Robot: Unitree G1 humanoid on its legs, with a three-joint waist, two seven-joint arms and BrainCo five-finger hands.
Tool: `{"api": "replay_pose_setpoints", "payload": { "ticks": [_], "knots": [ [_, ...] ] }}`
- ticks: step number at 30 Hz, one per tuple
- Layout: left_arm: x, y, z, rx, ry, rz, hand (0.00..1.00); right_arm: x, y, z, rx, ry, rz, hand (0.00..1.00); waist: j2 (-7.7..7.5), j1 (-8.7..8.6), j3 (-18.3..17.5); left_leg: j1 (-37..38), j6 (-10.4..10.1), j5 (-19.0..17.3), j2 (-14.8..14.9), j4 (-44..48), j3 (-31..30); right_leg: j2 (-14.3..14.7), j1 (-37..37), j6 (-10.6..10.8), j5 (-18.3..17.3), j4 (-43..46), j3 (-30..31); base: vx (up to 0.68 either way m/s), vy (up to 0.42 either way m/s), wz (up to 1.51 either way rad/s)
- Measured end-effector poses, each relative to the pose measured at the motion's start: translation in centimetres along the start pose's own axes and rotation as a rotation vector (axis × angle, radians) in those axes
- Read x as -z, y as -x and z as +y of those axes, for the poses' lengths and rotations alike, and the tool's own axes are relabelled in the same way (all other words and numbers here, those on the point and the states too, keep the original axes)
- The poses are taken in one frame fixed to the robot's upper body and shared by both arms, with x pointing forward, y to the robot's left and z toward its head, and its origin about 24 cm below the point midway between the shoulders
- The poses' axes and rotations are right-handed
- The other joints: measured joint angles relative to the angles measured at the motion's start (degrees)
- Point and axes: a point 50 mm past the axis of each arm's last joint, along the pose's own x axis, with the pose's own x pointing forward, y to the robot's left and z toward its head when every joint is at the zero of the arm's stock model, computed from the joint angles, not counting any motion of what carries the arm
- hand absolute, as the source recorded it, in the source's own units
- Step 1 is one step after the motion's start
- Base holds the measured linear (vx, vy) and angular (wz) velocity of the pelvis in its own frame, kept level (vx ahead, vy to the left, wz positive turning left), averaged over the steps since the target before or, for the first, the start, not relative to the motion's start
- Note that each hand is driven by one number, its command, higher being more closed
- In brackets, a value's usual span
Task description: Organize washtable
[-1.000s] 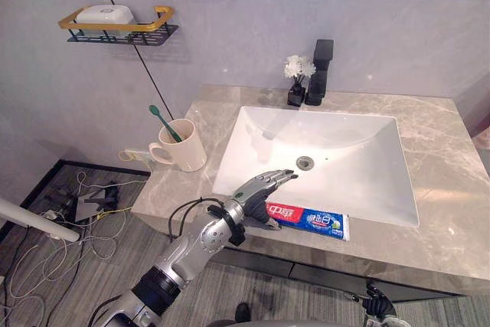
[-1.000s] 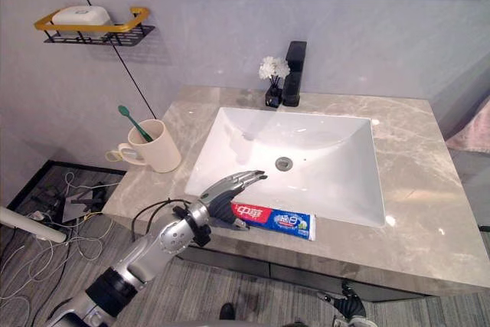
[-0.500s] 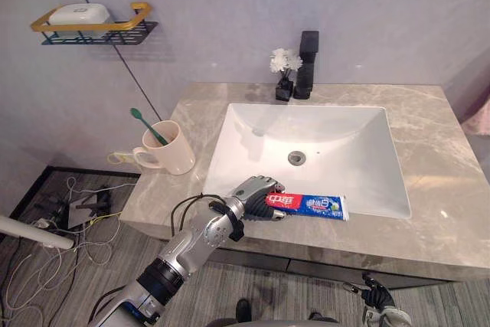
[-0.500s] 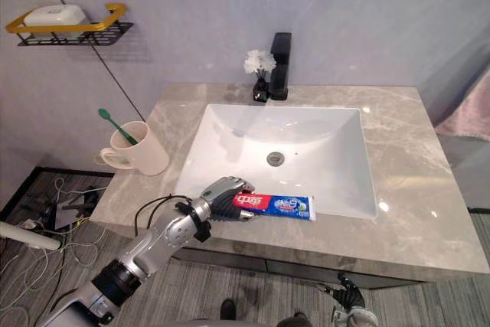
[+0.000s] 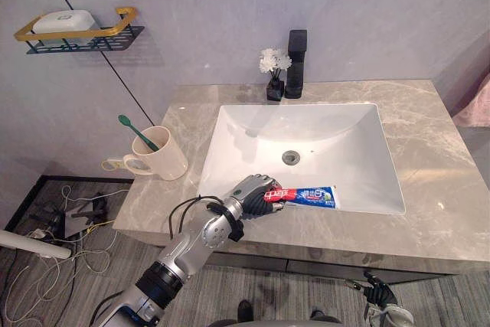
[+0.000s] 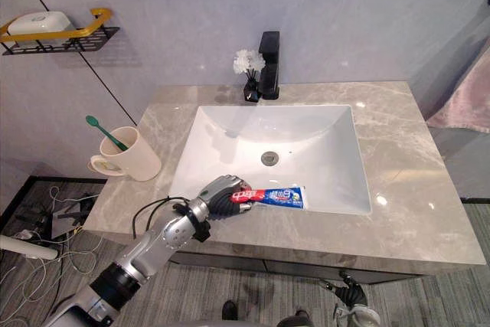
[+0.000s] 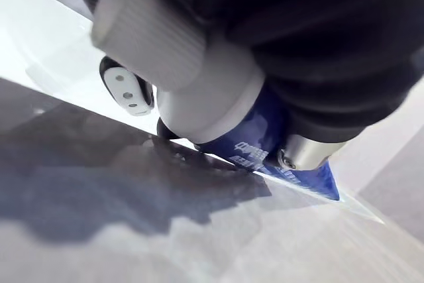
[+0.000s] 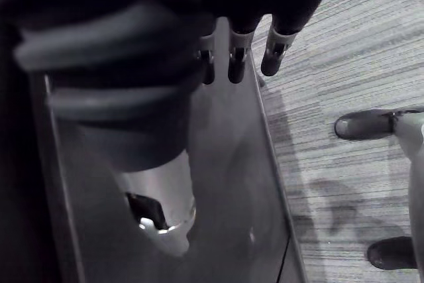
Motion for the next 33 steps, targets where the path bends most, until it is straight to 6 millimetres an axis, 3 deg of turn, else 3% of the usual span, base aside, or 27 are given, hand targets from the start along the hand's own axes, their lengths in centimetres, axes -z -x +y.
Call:
{"api": "replay_pose_setpoints", "payload": {
  "ticks": [8,12,18,22,25,29,33],
  "knots": [
    [-1.4,-0.4,1.8,-0.151,0.100,-0.031,1.00,-1.9,0.7,-3.7,0.168,-0.149,-0.115,0.00,-0.22,0.18,0.02,-0.29,0.08,-0.99,0.57,0.68,1.81,0.55,-1.20,0.00,0.02,0.39,2.21,0.00,-0.012,-0.14],
    [-2.8,-0.6,3.6,-0.264,0.158,-0.089,1.00,-5.0,1.8,-6.9,0.299,-0.246,-0.273,0.00,-0.92,0.06,0.14,-0.24,0.23,-1.27,0.54,0.87,3.21,0.35,-1.94,0.00,0.02,0.96,3.56,-0.02,0.007,-0.16],
    [-3.6,-0.7,4.5,-0.316,0.184,-0.119,1.00,-10.6,5.5,-10.6,0.423,-0.225,-0.567,0.00,-2.52,-0.08,-0.89,0.08,0.24,-1.51,0.71,1.22,3.69,0.41,-2.08,0.06,-0.03,1.90,4.02,-0.03,-0.005,-0.05],
    [-4.1,0.1,6.8,-0.421,0.190,-0.148,1.00,-14.3,9.5,-12.4,0.477,-0.178,-0.788,0.00,-3.61,-0.03,-2.52,-0.35,0.33,-2.50,0.98,2.31,4.13,0.53,-2.90,-0.01,-0.27,2.80,4.81,-0.06,-0.004,-0.10],
    [-4.1,0.7,8.0,-0.473,0.177,-0.154,1.00,-16.8,11.4,-12.4,0.462,-0.136,-0.914,0.00,-4.45,-0.09,-3.13,-0.30,0.34,-2.49,1.03,2.34,5.02,0.51,-3.79,-0.15,-0.45,3.71,5.83,-0.02,0.004,-0.15],
    [-3.7,1.1,7.5,-0.463,0.190,-0.128,1.00,-20.5,13.3,-11.3,0.362,-0.093,-1.087,0.00,-4.57,-0.21,-3.61,-0.17,0.41,-2.55,0.94,2.45,6.02,0.45,-4.43,-0.15,-0.44,3.96,7.01,-0.02,0.016,-0.17],
    [-3.1,1.5,7.0,-0.432,0.194,-0.105,1.00,-25.8,15.9,-7.4,0.151,0.004,-1.340,0.00,-4.43,-0.16,-3.90,-0.29,0.43,-2.55,0.75,2.55,6.39,0.55,-4.85,-0.17,-0.38,4.13,7.44,0.00,0.008,-0.06]
  ]
}}
